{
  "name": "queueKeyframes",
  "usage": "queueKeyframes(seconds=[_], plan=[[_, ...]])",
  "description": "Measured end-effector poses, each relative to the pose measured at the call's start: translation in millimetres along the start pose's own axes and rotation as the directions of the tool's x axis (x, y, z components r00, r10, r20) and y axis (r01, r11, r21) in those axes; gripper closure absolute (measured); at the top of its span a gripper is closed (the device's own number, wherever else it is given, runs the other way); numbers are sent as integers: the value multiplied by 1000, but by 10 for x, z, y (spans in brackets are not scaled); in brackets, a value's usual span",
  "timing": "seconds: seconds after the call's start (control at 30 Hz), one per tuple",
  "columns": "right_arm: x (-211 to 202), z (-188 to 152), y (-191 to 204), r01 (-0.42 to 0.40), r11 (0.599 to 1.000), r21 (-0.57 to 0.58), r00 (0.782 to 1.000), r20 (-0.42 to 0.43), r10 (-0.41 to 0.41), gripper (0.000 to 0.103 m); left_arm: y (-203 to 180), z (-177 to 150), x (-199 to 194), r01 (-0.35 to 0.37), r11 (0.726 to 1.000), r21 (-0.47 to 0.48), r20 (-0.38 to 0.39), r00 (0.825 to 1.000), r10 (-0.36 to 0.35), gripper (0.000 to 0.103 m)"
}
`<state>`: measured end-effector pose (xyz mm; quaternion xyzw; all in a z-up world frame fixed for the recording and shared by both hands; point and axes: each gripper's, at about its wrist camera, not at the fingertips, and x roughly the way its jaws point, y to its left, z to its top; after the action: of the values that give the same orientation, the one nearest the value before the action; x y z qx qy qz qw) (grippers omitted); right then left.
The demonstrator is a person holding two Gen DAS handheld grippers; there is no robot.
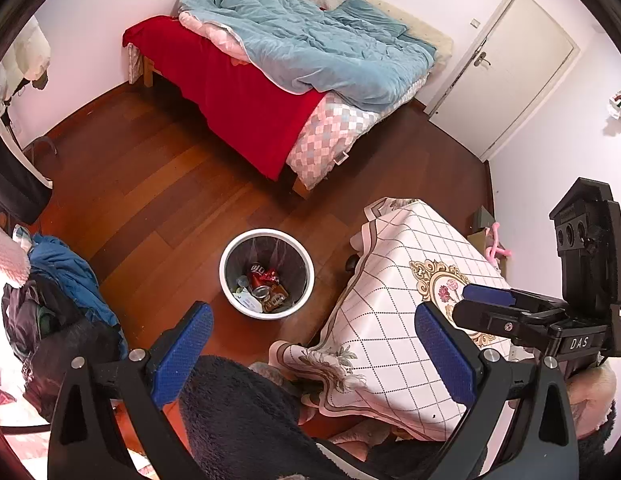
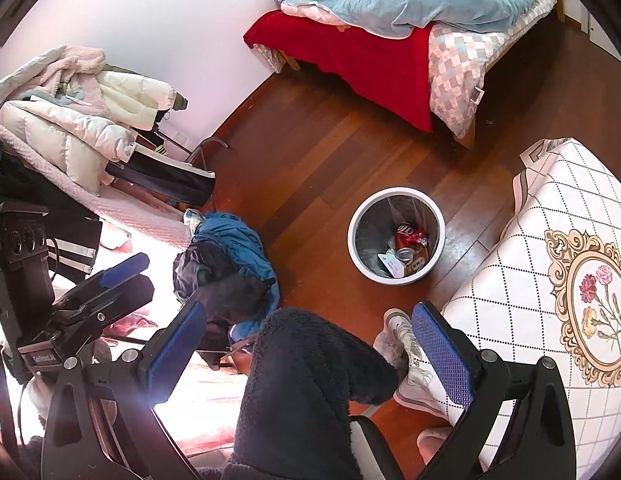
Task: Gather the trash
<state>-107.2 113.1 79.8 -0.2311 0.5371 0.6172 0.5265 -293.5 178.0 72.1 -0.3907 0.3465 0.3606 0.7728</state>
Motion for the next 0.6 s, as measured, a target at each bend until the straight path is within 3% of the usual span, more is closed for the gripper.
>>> queueKeyframes(seconds=[0.6], plan=[[39,68,115,-12,1000,-20,1000,-16,12,0,19,-3,-7,2,1000,-1,1,1000,-2,0]])
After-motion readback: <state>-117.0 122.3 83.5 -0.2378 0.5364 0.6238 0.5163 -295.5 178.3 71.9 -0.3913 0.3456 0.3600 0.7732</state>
